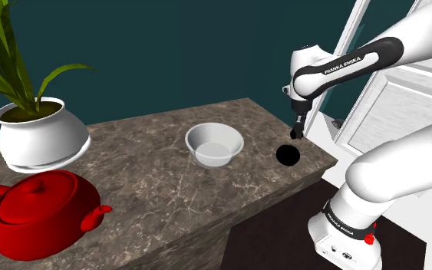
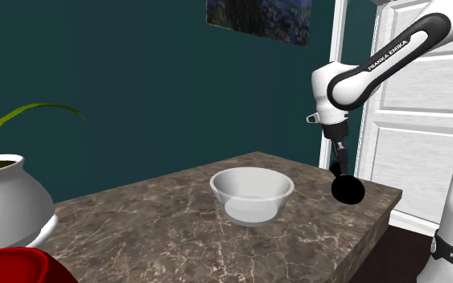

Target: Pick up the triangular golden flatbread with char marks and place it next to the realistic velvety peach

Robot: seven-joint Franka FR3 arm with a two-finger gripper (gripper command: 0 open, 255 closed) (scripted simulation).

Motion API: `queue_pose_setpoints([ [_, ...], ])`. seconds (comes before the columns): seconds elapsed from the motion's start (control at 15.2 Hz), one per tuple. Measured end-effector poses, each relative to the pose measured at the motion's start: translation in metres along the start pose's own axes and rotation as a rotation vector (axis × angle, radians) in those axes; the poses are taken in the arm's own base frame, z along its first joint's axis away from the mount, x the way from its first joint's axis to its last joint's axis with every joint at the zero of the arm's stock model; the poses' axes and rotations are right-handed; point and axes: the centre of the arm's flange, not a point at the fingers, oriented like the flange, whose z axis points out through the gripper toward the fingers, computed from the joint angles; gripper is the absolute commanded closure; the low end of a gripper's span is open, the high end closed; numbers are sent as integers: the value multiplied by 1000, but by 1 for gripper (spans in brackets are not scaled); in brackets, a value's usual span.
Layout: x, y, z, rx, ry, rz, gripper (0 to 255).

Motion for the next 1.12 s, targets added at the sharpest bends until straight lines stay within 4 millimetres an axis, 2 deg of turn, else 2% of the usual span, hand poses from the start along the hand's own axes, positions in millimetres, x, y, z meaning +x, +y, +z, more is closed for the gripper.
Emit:
queue_pose_setpoints([
  [0.2,3,-2,10,0,0,0,255],
  [0.53,4,-1,11,-1,1,0,255],
  [0.59,4,-1,11,-1,1,0,0],
  [0.99,4,-2,11,0,1,0,0],
  [1.12,4,1,-6,-1,2,0,0],
])
